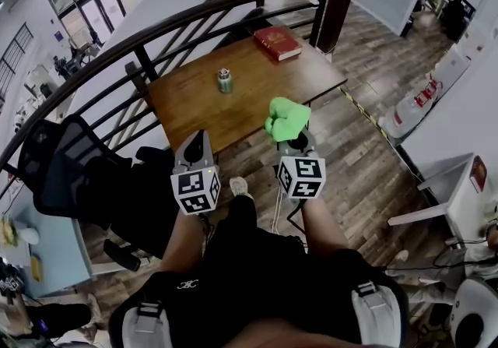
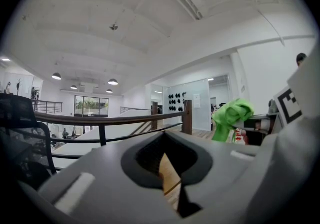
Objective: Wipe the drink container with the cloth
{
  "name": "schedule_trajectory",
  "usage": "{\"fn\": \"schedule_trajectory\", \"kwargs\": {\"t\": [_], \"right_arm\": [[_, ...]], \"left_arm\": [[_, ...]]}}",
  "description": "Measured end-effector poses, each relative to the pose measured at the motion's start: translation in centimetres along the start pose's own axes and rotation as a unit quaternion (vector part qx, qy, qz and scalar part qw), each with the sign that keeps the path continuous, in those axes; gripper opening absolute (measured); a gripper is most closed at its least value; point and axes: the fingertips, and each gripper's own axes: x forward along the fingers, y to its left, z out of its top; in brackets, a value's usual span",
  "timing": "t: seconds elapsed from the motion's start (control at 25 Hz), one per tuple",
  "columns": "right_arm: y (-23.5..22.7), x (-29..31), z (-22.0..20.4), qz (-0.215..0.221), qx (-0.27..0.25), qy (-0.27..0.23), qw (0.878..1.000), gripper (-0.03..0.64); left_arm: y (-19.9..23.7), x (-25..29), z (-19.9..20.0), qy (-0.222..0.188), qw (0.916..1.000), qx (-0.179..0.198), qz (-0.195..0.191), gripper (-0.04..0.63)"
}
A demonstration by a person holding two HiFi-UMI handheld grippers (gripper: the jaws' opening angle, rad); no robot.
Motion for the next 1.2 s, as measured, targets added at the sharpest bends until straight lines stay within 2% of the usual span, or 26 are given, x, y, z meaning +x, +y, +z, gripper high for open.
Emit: {"fn": "schedule_trajectory", "kwargs": {"t": [0.32, 0.68, 0.92, 1.2], "right_arm": [[-1.1, 4.3, -0.5, -0.004, -0.012, 0.006, 1.0, 0.048], [-3.4, 11.2, -1.5, -0.011, -0.013, 0.018, 1.0, 0.048], [-4.8, 19.2, -1.1, -0.008, -0.011, 0.024, 1.0, 0.048], [-4.0, 30.1, 0.5, 0.021, -0.027, 0.031, 0.999, 0.048]], "left_arm": [[1.5, 4.9, -0.8, 0.002, 0.9999, -0.015, 0.0, 0.052], [3.0, 13.0, -2.1, 0.015, 0.9994, -0.029, -0.012, 0.052], [5.7, 20.4, -1.7, 0.026, 0.9989, -0.038, -0.01, 0.052], [10.6, 29.2, -0.2, 0.032, 0.9987, -0.039, -0.005, 0.052]]}}
